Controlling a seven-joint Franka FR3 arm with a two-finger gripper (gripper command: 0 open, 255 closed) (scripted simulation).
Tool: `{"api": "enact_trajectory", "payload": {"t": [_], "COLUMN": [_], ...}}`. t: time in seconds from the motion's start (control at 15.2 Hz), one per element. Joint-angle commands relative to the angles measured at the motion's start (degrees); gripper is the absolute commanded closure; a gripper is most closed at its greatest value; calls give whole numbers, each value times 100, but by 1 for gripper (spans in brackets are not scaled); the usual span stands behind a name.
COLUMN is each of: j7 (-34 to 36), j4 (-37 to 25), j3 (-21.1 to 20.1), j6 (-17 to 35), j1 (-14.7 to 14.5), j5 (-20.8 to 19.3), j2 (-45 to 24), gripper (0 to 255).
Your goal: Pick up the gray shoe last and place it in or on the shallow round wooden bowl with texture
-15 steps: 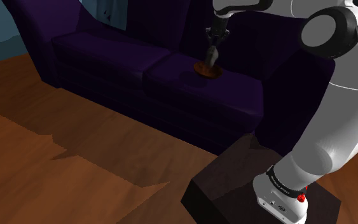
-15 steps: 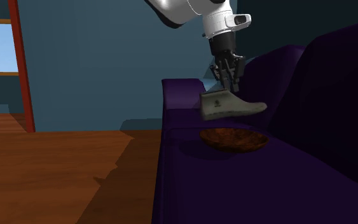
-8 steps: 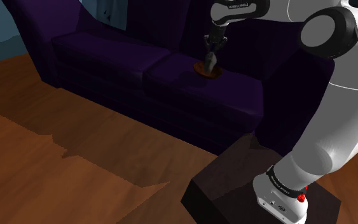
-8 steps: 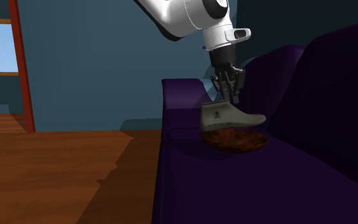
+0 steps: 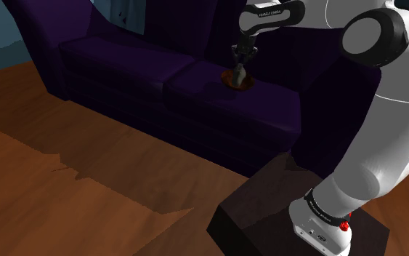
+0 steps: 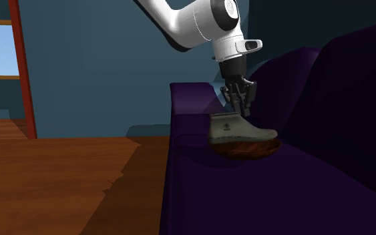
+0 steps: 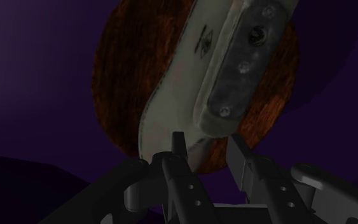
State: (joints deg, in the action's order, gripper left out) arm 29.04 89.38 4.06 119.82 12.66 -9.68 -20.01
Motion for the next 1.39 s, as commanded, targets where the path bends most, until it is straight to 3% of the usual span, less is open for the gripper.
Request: {"api": "enact_trajectory", "payload": {"t": [0.0, 0.13, 0.2, 0.53, 0.79, 1.32], "j7": [0, 0, 0, 1, -10, -10], "j4": [3, 3, 3, 4, -331, -331], "j3": [0, 0, 0, 0, -27, -27], "j6": [4, 4, 4, 4, -595, -595], "j1": [0, 0, 0, 0, -67, -67], "j5": [0, 0, 0, 0, 5, 5], "j2": [2, 2, 2, 3, 259, 259], "gripper": [255, 255, 0, 0, 0, 0]}}
